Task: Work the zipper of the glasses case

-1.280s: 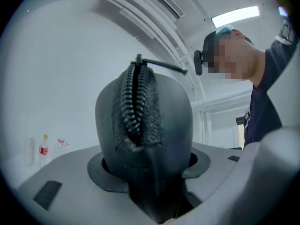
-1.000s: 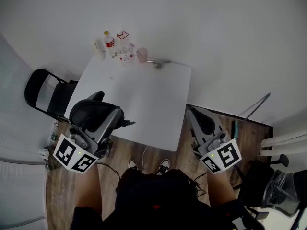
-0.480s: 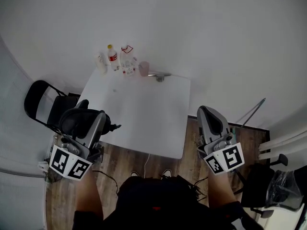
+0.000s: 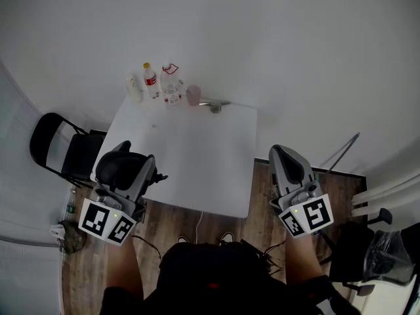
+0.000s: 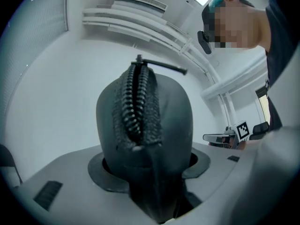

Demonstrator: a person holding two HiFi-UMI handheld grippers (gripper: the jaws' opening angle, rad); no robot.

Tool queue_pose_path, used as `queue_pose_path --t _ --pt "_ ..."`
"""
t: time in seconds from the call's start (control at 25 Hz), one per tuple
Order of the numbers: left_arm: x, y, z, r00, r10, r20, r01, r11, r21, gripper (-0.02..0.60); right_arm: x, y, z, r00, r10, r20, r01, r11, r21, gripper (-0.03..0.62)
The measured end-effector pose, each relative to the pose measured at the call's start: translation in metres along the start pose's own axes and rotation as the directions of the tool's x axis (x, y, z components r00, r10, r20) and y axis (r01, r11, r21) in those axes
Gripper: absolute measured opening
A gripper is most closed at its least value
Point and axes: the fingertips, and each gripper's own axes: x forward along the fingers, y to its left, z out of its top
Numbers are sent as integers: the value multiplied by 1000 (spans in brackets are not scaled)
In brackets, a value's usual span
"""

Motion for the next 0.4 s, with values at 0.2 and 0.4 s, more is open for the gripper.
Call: queue_pose_path --t 0.2,0.4 --pt "1 1 -4 1000 0 0 0 1000 -7 276 2 4 -2 1000 10 -7 -10 1000 -11 15" --pt "3 2 -10 1000 4 -19 -4 1000 12 276 4 6 -5 1000 18 -11 -18 1000 -7 15"
